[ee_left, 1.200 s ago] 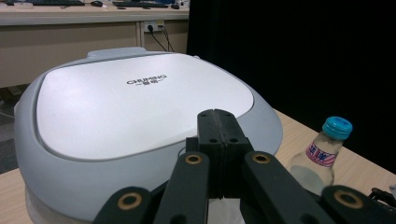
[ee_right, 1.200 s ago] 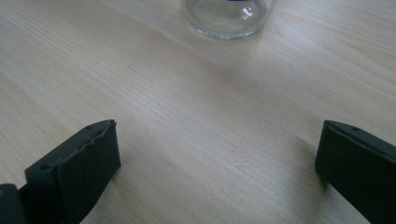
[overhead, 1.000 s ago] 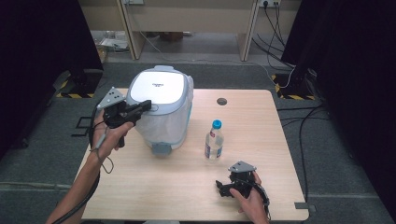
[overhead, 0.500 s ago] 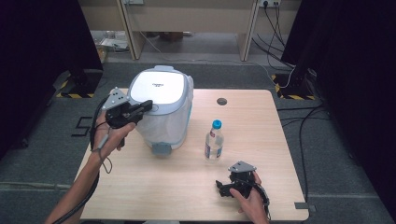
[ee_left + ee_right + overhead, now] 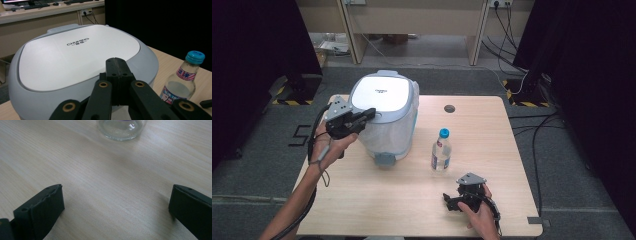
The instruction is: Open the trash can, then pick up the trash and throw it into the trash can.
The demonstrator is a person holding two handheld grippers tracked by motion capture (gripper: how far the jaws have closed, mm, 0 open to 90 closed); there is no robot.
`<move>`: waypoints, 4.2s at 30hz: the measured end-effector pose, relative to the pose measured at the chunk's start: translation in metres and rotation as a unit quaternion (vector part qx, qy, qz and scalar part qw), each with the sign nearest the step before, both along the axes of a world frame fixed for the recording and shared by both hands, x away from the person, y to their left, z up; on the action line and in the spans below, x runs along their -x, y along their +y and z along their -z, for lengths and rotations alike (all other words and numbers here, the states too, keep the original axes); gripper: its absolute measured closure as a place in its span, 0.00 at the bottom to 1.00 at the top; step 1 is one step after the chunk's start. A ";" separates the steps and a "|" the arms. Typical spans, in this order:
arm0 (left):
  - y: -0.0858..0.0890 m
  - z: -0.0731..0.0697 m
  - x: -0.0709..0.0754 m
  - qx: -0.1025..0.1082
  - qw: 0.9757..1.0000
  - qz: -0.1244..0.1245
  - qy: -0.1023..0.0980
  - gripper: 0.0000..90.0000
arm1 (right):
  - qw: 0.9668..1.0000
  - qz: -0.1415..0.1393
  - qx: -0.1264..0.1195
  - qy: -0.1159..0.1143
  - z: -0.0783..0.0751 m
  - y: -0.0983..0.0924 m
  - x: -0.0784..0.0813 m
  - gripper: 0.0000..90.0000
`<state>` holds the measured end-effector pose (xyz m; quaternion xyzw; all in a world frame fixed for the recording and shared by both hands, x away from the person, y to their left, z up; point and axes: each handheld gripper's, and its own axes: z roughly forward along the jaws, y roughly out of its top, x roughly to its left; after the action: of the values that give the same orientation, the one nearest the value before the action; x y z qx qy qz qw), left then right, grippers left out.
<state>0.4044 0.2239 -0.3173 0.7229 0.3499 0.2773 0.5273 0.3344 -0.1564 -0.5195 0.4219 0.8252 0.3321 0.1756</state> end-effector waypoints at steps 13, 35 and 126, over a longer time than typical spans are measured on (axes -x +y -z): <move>0.001 0.002 0.000 0.009 1.000 0.001 0.002 1.00 | 1.000 0.001 0.000 -0.002 0.000 0.000 0.000 0.00; 0.009 -0.018 0.020 0.008 1.000 0.027 0.013 0.69 | 1.000 0.002 0.000 -0.002 0.000 0.000 0.000 0.00; 0.026 0.207 0.037 -0.103 0.977 -0.020 0.187 0.15 | 1.000 0.008 -0.011 -0.013 -0.003 -0.004 0.000 0.24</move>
<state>0.3679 0.2503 -0.5245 0.8055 0.4262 0.1823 0.3693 0.3341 -0.1599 -0.5168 0.4256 0.8160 0.3450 0.1845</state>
